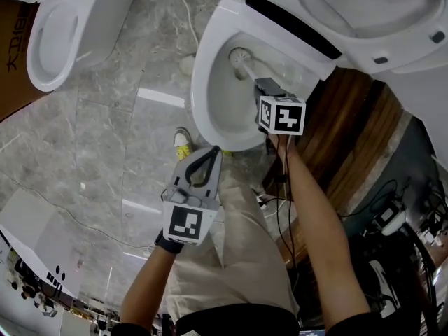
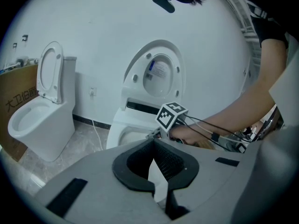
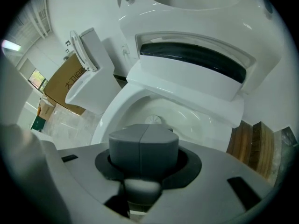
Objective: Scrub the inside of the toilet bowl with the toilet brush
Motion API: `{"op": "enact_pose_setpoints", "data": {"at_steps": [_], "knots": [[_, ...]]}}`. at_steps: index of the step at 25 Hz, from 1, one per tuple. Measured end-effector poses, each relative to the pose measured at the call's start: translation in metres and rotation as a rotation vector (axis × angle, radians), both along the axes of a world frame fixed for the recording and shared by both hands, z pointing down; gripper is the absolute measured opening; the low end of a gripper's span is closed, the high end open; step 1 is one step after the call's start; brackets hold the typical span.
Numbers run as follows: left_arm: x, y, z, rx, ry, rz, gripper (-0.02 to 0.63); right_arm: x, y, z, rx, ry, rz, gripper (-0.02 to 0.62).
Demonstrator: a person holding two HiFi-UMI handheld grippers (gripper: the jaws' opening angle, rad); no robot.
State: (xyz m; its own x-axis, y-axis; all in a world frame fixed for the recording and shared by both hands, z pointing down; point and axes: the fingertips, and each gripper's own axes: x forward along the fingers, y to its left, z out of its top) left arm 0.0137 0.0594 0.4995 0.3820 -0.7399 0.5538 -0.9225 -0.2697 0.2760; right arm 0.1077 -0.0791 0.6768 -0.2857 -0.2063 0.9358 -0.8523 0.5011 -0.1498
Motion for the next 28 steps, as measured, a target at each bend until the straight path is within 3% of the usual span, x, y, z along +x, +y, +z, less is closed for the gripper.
{"op": "enact_pose_setpoints", "data": {"at_steps": [18, 21, 25, 28], "knots": [[0.005, -0.009, 0.026, -0.031, 0.006, -0.031, 0.018, 0.013, -0.004, 0.051, -0.024, 0.103, -0.139, 0.156], [0.006, -0.012, 0.027, -0.027, -0.006, -0.015, 0.018, 0.012, 0.001, 0.063, -0.065, 0.144, -0.222, 0.156], [-0.001, -0.022, 0.026, -0.018, 0.021, -0.069, 0.018, 0.007, 0.012, 0.076, -0.172, 0.175, -0.346, 0.158], [-0.005, -0.027, 0.026, -0.014, 0.011, -0.074, 0.018, -0.003, -0.002, 0.077, -0.146, 0.204, -0.463, 0.158]]}}
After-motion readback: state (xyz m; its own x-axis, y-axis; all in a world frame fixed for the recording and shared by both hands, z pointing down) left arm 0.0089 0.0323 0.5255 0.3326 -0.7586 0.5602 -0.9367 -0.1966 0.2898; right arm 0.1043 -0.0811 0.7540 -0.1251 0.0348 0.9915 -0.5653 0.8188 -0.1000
